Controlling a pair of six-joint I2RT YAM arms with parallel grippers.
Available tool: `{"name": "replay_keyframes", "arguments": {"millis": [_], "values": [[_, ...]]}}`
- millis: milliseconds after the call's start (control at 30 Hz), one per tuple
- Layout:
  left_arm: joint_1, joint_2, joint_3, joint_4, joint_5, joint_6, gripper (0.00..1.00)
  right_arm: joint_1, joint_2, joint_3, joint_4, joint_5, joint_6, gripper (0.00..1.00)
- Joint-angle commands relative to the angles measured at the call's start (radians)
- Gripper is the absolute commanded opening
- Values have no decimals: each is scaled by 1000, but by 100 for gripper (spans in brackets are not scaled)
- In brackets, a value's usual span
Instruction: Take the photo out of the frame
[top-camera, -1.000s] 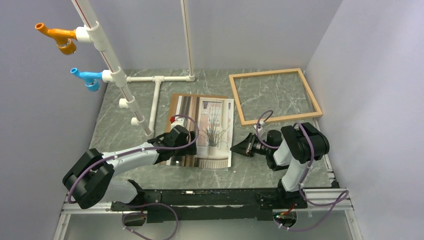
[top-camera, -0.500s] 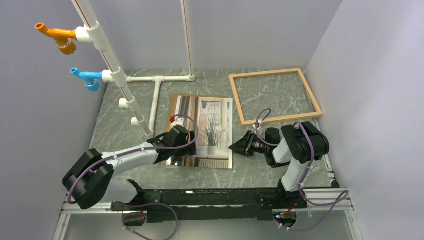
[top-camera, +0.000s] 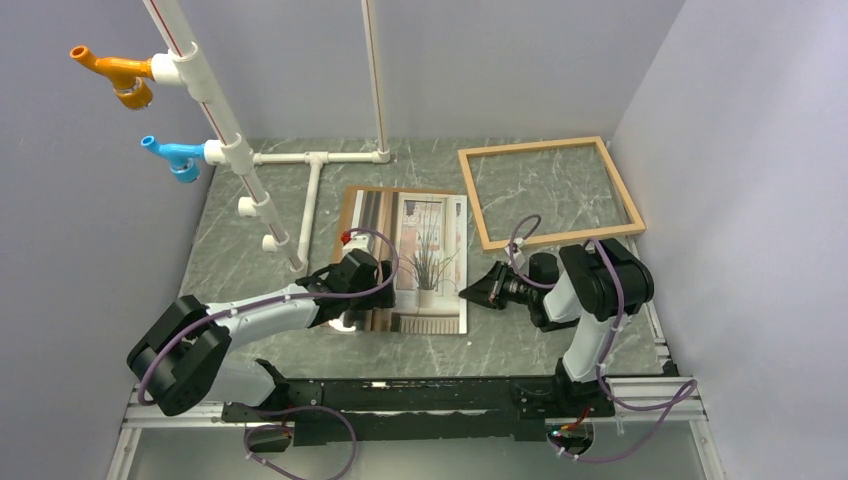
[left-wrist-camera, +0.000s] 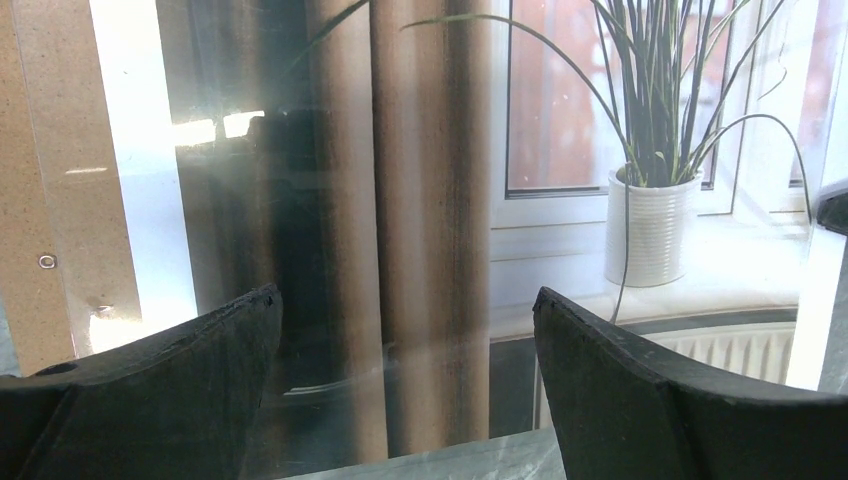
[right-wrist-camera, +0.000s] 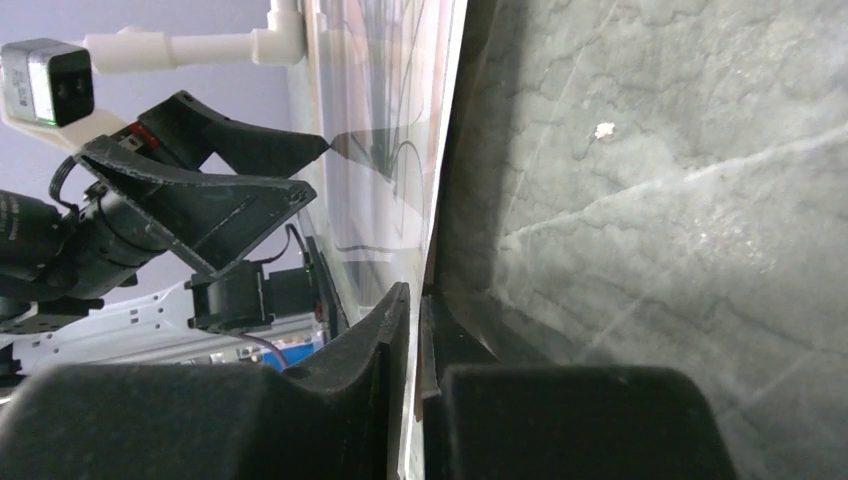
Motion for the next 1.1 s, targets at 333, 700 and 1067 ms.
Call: {"name": "replay_keyframes", "arguments": {"millis": [333, 700, 1067], "values": [[9, -47, -30, -135, 32, -6, 99, -33, -33, -95, 399, -90, 177, 0], [40, -91, -32, -143, 52, 12, 99, -38, -489, 34, -469, -42, -189, 0], [43, -159, 53, -197, 91, 36, 99, -15, -948, 443, -1409, 343, -501, 0]]}}
